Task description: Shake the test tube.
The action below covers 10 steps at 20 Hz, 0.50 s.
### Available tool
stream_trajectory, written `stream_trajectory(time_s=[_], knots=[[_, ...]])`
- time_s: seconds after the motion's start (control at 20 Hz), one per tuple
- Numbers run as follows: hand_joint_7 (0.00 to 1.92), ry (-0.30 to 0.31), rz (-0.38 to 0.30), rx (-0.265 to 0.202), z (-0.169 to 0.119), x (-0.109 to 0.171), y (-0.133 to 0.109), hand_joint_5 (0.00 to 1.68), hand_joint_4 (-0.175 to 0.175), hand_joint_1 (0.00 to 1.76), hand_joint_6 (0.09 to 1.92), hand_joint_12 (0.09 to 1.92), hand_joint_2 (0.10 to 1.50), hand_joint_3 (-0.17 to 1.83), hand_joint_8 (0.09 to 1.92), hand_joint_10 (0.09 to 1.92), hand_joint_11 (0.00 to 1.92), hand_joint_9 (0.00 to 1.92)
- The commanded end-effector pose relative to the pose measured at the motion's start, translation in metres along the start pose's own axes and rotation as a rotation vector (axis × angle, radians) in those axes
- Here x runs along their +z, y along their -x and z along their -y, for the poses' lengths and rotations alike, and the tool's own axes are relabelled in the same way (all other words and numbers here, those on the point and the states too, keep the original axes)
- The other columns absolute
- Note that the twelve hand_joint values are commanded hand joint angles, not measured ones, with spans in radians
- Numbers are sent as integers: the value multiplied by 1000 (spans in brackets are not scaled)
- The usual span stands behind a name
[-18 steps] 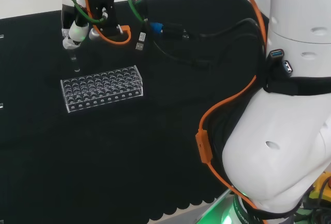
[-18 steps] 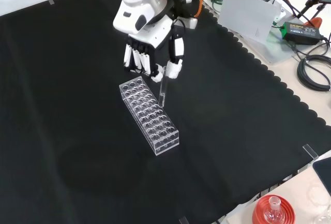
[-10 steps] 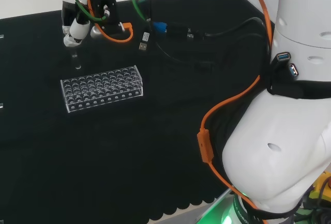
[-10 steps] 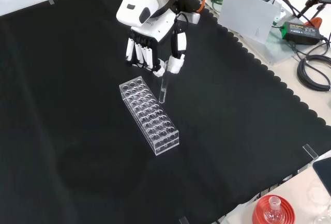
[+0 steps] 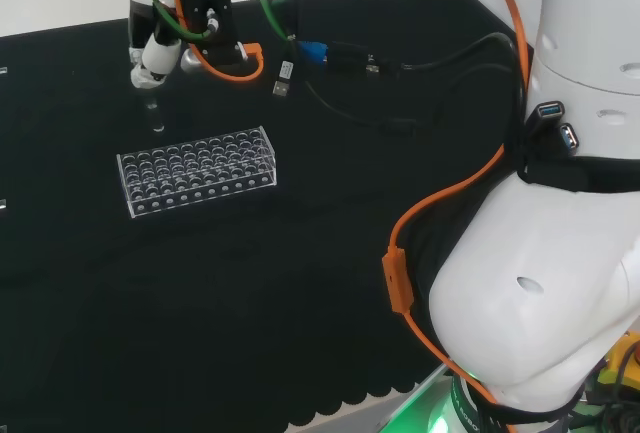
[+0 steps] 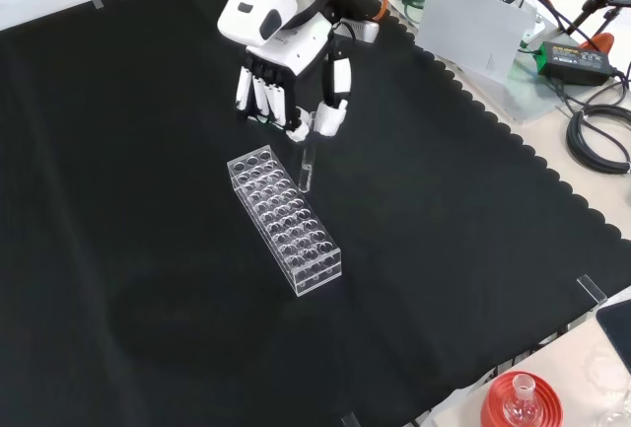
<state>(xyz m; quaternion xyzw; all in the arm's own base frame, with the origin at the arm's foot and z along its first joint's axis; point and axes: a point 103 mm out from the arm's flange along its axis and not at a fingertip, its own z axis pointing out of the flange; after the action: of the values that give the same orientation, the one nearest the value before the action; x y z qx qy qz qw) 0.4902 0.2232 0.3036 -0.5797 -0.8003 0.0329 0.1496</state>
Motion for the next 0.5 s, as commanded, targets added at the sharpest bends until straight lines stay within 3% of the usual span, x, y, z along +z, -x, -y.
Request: stream_trajectory(time_s=[0.05,0.2,0.3,0.5], knots=[[1381,4,7,97,13,-2,36,1260,-170,1197,668,1316,681,621,576,608,667,1120],[1381,13,10,147,21,-5,55,1260,-170,1196,669,1315,681,621,575,608,668,1120],[1382,17,7,148,21,-6,54,1260,-169,1196,669,1315,681,621,575,608,668,1120],[1383,19,-15,65,7,-3,24,1259,-169,1196,670,1315,681,621,576,608,668,1120]])
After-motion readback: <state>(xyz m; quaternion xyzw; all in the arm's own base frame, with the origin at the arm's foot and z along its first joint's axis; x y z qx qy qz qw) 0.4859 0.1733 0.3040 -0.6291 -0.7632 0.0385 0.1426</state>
